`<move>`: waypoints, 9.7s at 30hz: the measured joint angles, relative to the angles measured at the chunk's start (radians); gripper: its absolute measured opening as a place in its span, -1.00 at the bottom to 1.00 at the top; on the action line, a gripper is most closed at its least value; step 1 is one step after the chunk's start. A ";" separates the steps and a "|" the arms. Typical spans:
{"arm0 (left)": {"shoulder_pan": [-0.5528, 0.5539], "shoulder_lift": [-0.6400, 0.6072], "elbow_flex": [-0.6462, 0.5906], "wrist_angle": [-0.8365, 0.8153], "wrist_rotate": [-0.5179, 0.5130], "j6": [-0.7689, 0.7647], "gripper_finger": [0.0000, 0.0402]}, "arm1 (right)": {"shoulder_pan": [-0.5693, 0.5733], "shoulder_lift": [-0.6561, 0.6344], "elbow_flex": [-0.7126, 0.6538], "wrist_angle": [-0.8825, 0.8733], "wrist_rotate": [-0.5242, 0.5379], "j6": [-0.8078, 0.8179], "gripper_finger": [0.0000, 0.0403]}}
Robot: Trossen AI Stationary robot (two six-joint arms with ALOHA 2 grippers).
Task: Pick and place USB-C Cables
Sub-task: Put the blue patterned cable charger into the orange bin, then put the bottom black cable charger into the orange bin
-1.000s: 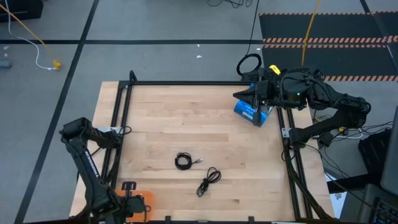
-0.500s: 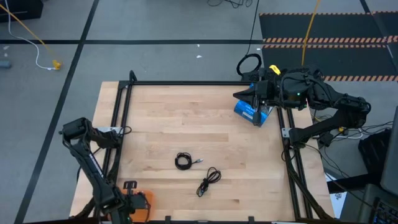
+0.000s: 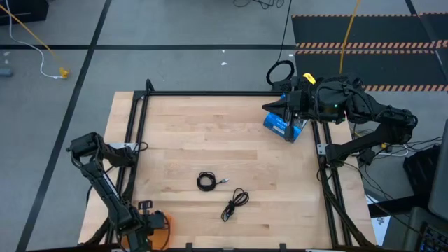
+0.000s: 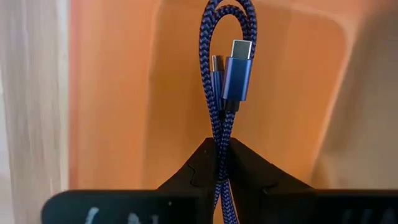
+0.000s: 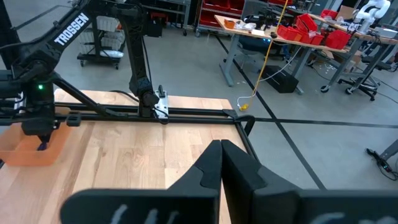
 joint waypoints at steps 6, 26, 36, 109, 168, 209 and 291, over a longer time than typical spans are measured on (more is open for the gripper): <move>0.000 0.000 0.000 -0.002 0.006 -0.083 -0.51 | 0.000 0.000 0.000 0.000 0.000 0.000 -1.00; 0.113 -0.213 0.013 -0.026 0.166 -0.132 -0.55 | 0.000 0.000 0.000 0.000 0.000 0.000 -1.00; 0.183 -0.412 0.014 -0.141 0.199 -0.105 -0.97 | 0.000 0.000 0.000 0.000 0.000 0.000 -1.00; 0.871 -0.536 0.039 0.108 -0.389 1.040 -0.96 | 0.189 0.398 -0.002 -0.212 -0.131 0.236 -1.00; 0.871 -0.536 0.039 0.136 -0.390 1.043 -0.96 | 0.388 0.343 -0.836 0.831 -0.184 0.404 -1.00; 0.872 -0.536 0.039 0.136 -0.390 1.050 -0.96 | 0.346 0.631 -0.835 0.987 -0.149 0.397 -0.10; 0.853 -0.205 0.039 1.004 -0.442 1.440 0.26 | 0.303 -0.173 -0.836 0.677 0.723 0.138 -0.95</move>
